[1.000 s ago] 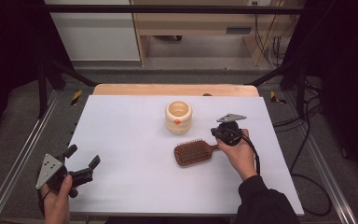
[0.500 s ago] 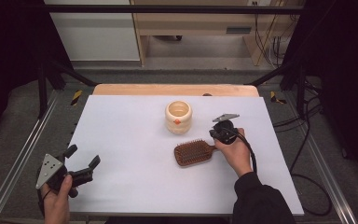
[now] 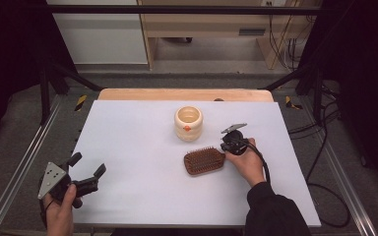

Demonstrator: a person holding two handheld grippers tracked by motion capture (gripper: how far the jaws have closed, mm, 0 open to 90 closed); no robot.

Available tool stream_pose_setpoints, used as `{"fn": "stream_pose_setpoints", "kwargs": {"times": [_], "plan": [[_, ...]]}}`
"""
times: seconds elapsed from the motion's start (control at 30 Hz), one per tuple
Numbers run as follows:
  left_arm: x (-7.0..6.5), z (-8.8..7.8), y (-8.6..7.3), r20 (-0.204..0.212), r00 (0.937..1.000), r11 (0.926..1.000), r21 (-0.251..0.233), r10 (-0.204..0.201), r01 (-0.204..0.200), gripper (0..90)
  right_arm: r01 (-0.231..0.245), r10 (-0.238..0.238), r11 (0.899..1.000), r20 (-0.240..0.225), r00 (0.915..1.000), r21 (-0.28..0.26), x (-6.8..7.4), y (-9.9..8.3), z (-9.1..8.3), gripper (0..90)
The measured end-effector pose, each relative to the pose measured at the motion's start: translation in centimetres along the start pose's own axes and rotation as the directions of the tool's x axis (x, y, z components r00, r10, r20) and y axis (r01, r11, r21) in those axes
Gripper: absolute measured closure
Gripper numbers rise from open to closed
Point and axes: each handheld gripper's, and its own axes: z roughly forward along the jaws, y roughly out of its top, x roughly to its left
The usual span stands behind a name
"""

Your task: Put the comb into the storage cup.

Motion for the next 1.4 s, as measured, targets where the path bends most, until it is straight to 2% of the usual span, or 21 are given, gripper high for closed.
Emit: {"fn": "stream_pose_setpoints", "kwargs": {"times": [0.2,0.3,0.6,0.63,1.0,1.4], "plan": [[-0.1,0.0,0.0,0.003,1.0000,1.0000,0.000,0.001,-0.001,3.7,0.013,-0.013,1.000,-0.014,0.9998,0.025,0.1,-0.3,0.0,90.0],[-0.1,0.0,0.0,0.003,1.0000,1.0000,0.001,0.002,-0.002,3.8,0.014,-0.013,0.999,-0.036,0.9993,0.048,0.1,-0.8,-0.2,90.0],[0.0,0.0,0.0,0.002,1.0000,1.0000,0.003,0.003,-0.003,3.7,0.013,-0.009,0.998,-0.066,0.9978,0.060,0.4,-1.8,-1.1,90.0],[0.0,0.0,0.0,0.002,1.0000,1.0000,0.002,0.004,-0.004,3.8,0.002,0.003,0.998,-0.076,0.9971,0.064,0.4,-2.1,-1.4,90.0],[0.0,0.0,0.0,-0.001,1.0000,1.0000,0.001,0.002,-0.002,3.8,-0.015,0.022,0.997,-0.089,0.9958,0.079,0.8,-3.1,-2.3,90.0],[0.0,0.0,0.0,-0.001,1.0000,1.0000,0.003,0.004,-0.004,3.8,0.010,0.000,0.996,-0.105,0.9945,0.090,1.6,-4.0,-3.2,90.0]]}}
